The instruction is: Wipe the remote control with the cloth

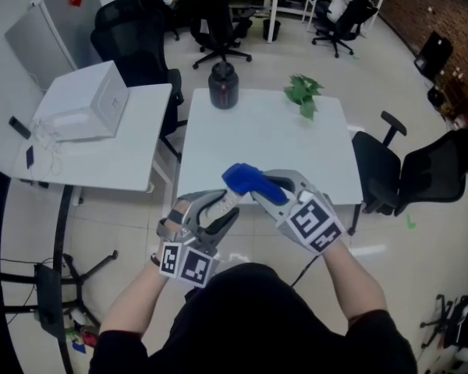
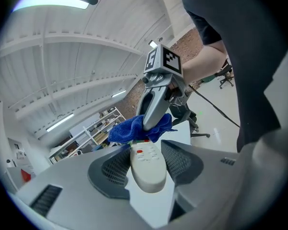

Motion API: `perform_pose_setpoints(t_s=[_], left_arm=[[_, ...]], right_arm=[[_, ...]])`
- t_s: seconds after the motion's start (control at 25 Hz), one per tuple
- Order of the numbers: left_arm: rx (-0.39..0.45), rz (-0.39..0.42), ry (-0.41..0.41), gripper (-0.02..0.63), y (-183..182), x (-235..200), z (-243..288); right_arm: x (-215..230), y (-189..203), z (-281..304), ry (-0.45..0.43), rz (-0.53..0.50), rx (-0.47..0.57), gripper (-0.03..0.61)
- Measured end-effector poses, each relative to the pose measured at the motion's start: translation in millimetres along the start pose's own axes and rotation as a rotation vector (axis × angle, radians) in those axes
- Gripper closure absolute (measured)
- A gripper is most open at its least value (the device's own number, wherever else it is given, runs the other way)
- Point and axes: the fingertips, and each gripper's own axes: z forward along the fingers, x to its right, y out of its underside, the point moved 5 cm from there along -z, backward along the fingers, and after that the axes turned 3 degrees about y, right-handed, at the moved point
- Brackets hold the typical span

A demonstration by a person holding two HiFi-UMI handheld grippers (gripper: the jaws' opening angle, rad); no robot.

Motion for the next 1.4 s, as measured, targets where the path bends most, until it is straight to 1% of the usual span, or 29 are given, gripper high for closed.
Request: perform_pose_setpoints(t_s=[0.08,0.12,0.16,0.2,0.24,0.32,0.36,0.4,0.44,0.48,0.52,0.56,0.64,0.72,0.8,0.88,1.04,1.2,1.4], left_arm=[[0.009,-0.028,-0.005,0.407,0,-2,0],[0.023,-0.071,-0.01,0.407,0,-5,0],[0.05,-0.151,-0.021,0.407,1,-10,0],[0.092,-0.275,-0.036,0.407,3,-18,-1],[0.145,-0.44,-0.052,0.407,7,-28,-1],[0.258,-0.825,-0.073,0.407,20,-48,-3],[0.33,-1.014,-0.078,0.407,29,-57,-3],[0.415,-1.189,-0.082,0.407,38,-64,-2],[0.503,-1.343,-0.085,0.407,46,-71,-1],[0.58,-1.473,-0.089,0.407,53,-75,0],[0.642,-1.577,-0.09,0.407,58,-78,2],[0.698,-1.66,-0.084,0.407,61,-81,3],[0.806,-1.783,-0.057,0.407,63,-83,8],[0.877,-1.855,-0.037,0.408,62,-83,10],[0.904,-1.885,-0.021,0.408,61,-80,13],[0.912,-1.902,0.001,0.408,58,-75,15],[0.886,-1.908,0.067,0.408,52,-65,19],[0.847,-1.906,0.172,0.408,45,-52,21],[0.83,-1.893,0.238,0.408,41,-41,18]], right_arm=[[6,0,-2,0.007,-0.003,0.026,0.453],[10,-2,-5,0.018,0.008,0.057,0.453],[14,-6,-11,0.038,0.035,0.104,0.453],[19,-11,-18,0.063,0.075,0.167,0.451],[23,-15,-25,0.087,0.123,0.238,0.451],[29,-16,-37,0.114,0.244,0.368,0.451],[29,-14,-39,0.115,0.307,0.418,0.451],[27,-11,-39,0.111,0.361,0.452,0.451],[24,-9,-37,0.104,0.399,0.468,0.451],[18,-7,-32,0.096,0.417,0.469,0.451],[11,-5,-26,0.084,0.419,0.459,0.451],[3,-4,-20,0.069,0.412,0.445,0.451],[-14,-4,-9,0.036,0.397,0.415,0.451],[-27,-5,1,0.01,0.376,0.393,0.451],[-38,-5,11,-0.015,0.344,0.381,0.451],[-46,-5,18,-0.031,0.304,0.365,0.449],[-48,-1,26,-0.027,0.244,0.343,0.449],[-32,2,23,0.01,0.283,0.335,0.449],[9,2,14,0.106,0.315,0.345,0.449]])
